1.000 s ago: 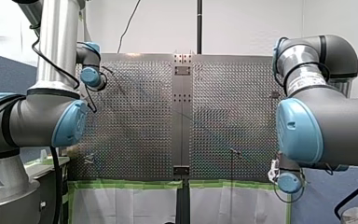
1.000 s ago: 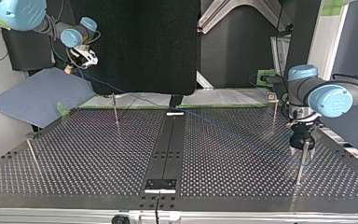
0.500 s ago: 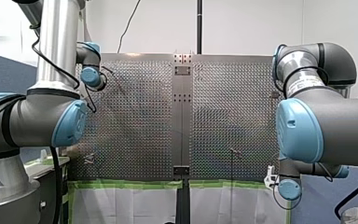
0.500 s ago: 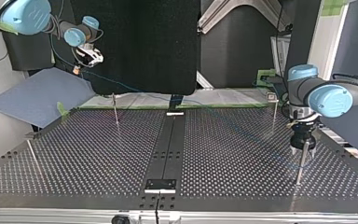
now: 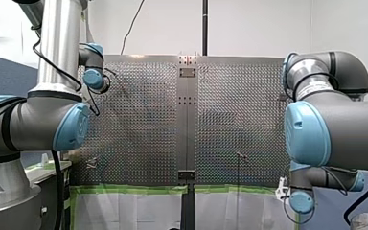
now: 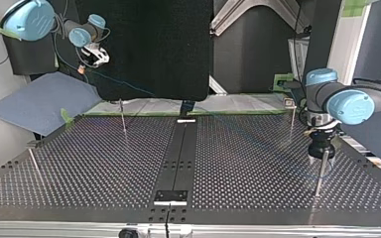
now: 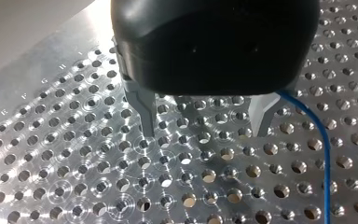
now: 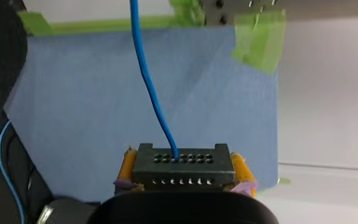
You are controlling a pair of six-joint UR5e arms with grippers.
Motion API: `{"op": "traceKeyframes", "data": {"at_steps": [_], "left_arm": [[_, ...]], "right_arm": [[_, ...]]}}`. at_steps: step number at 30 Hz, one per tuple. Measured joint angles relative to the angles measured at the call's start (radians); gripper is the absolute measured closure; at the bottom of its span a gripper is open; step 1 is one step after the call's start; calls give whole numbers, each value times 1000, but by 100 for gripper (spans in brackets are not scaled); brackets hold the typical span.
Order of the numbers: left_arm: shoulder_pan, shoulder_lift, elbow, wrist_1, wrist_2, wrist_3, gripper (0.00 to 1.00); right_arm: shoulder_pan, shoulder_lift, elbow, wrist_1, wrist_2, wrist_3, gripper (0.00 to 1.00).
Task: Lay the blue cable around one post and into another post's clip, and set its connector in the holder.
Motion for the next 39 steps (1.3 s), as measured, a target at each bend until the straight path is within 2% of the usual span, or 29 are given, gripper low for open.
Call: {"op": "traceKeyframes", "data": {"at_steps": [6, 10, 14, 20, 24, 27, 30, 33, 39], "left_arm": [[-1, 0, 0, 0, 0, 0, 0], [-3, 0, 0, 0, 0, 0, 0], [-4, 0, 0, -1, 0, 0, 0], [-6, 0, -1, -2, 0, 0, 0], [-8, 0, -1, -2, 0, 0, 0], [-9, 0, -1, -3, 0, 0, 0], [-9, 0, -3, -9, -8, -1, 0], [-9, 0, -16, -8, -21, -7, 0], [-2, 0, -64, 33, 1, -50, 0]], "right_arm": [[-17, 39, -20, 14, 13, 2, 100], [-20, 66, -28, 14, 15, -8, 100], [-18, 74, -32, 10, 12, -20, 100], [-2, 75, -42, 13, -23, -67, 100], [10, 69, -48, 24, -59, -103, 100], [19, 52, -51, 30, -86, -121, 100], [29, 31, -51, 42, -110, -124, 100], [37, 9, -51, 56, -123, -117, 100], [47, -33, -51, 64, -128, -96, 100]]}}
